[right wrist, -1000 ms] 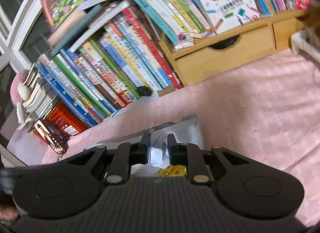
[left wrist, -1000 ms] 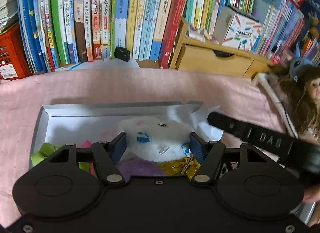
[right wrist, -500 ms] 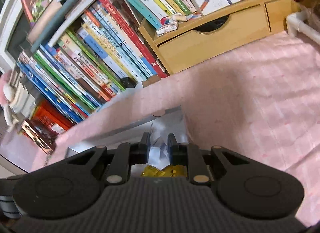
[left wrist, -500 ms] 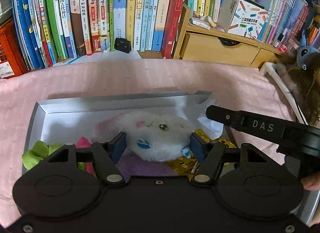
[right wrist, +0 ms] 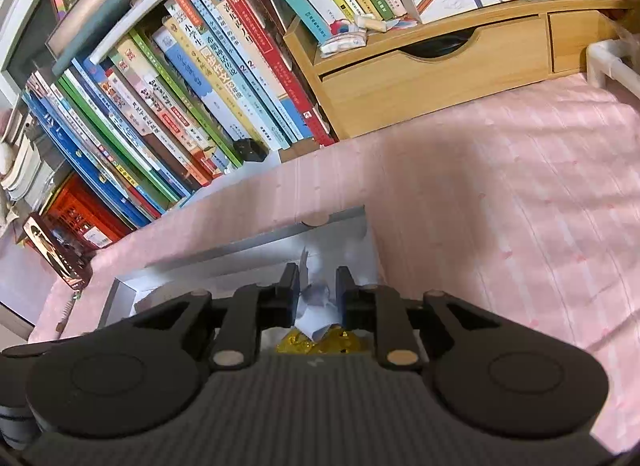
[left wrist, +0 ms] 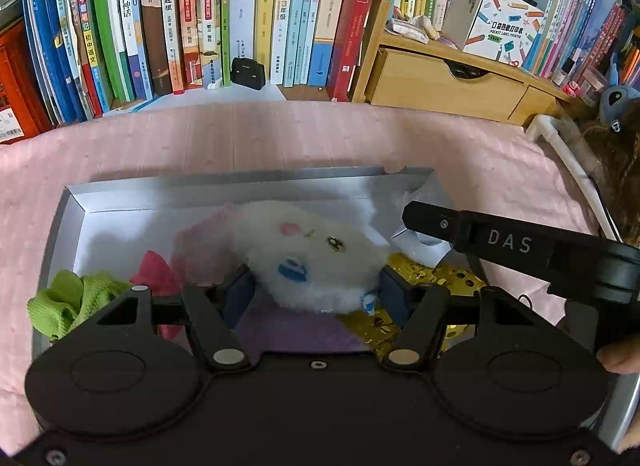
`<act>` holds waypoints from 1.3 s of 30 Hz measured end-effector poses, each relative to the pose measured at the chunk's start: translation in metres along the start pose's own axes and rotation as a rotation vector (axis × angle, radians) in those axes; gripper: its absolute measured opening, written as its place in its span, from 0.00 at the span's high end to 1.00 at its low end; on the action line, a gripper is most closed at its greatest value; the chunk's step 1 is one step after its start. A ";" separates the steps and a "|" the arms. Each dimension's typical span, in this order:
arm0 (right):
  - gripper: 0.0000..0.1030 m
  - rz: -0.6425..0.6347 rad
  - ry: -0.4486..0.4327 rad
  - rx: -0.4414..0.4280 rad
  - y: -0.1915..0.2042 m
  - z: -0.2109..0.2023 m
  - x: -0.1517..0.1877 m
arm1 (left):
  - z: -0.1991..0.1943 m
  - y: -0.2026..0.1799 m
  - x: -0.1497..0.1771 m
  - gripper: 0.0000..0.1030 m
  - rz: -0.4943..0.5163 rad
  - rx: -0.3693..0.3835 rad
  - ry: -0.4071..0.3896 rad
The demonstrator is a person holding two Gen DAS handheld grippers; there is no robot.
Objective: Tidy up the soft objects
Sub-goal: 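Lower the plush and paper into the tray and open both tools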
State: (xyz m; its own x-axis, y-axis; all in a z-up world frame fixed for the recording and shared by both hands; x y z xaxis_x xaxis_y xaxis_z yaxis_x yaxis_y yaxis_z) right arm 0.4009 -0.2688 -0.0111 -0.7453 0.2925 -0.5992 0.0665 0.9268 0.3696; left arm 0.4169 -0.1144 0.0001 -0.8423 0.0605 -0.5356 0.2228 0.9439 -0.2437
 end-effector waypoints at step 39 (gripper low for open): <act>0.34 -0.011 -0.050 -0.038 0.012 -0.042 0.006 | -0.051 -0.001 0.010 0.24 0.046 -0.040 -0.043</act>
State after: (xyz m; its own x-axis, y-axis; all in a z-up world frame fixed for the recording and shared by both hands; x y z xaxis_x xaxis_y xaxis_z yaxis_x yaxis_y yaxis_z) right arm 0.3695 -0.2657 0.0200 -0.7120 0.2948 -0.6373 0.0327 0.9205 0.3893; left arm 0.3831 -0.0984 0.0367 -0.8096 0.0907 -0.5799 0.2401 0.9528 -0.1861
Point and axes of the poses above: each gripper's, at about its wrist camera, not at the fingertips, and z roughly the way its jaws point, y to its left, x to its underside, the point moved 6 cm from there along z, roughly the way its jaws point, and after that the axes turned 6 degrees about x, right-handed, at the moved point
